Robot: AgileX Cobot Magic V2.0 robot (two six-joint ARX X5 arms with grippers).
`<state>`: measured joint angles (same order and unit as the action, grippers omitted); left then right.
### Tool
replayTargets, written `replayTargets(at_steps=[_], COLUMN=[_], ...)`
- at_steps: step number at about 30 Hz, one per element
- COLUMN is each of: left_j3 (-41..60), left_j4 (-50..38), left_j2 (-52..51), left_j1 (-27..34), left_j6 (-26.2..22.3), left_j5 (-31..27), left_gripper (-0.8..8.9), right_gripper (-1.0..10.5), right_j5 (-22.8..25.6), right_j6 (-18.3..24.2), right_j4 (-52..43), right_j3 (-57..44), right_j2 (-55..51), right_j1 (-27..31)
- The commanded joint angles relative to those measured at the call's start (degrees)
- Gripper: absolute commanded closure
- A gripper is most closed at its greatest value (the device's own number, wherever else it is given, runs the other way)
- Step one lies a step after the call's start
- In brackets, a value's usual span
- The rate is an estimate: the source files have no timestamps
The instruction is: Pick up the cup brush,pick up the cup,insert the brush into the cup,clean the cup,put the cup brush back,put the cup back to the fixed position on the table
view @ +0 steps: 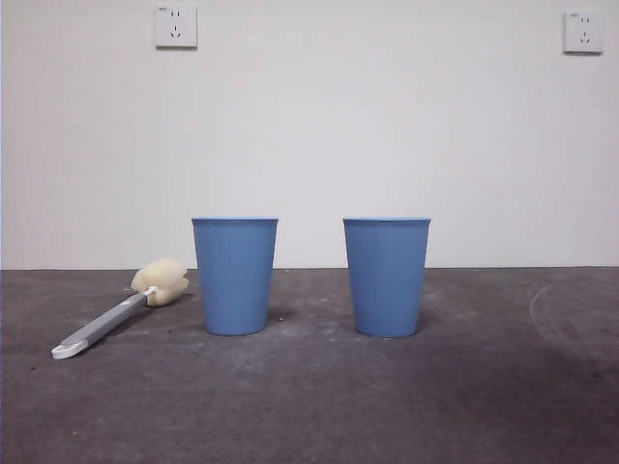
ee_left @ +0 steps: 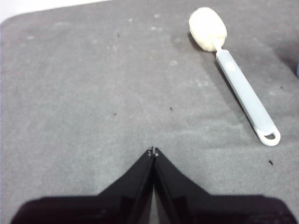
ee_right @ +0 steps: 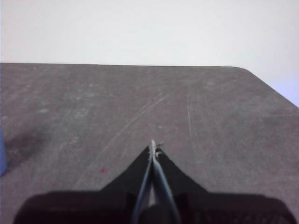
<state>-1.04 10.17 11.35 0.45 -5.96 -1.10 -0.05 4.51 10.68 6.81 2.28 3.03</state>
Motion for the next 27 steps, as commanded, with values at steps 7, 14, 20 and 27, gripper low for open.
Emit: replayTargets(at_steps=[7,14,20,27], left_j3=[0.4,0.3,0.3,0.3], left_j4=[-2.2,-2.4,-2.5,-2.5], left_j2=[2.1,2.3,2.5,2.5], left_j1=[0.2,0.2,0.2,0.2], left_j6=[0.3,0.3,0.3,0.3], left_j5=[0.0,0.0,0.0,0.0], left_gripper=[8.17,8.17,8.17,8.17], right_gripper=[9.5,9.5,9.5,9.5], right_j5=[0.1,0.1,0.1,0.1], right_j6=[0.0,0.0,0.0,0.0], right_j4=[0.5,0.5,0.5,0.5], right_j3=[-5.7,-5.7,-5.7,-5.7], right_j2=[-1.8,-1.5,-1.5,-1.5], right_j1=[0.1,0.1,0.1,0.1])
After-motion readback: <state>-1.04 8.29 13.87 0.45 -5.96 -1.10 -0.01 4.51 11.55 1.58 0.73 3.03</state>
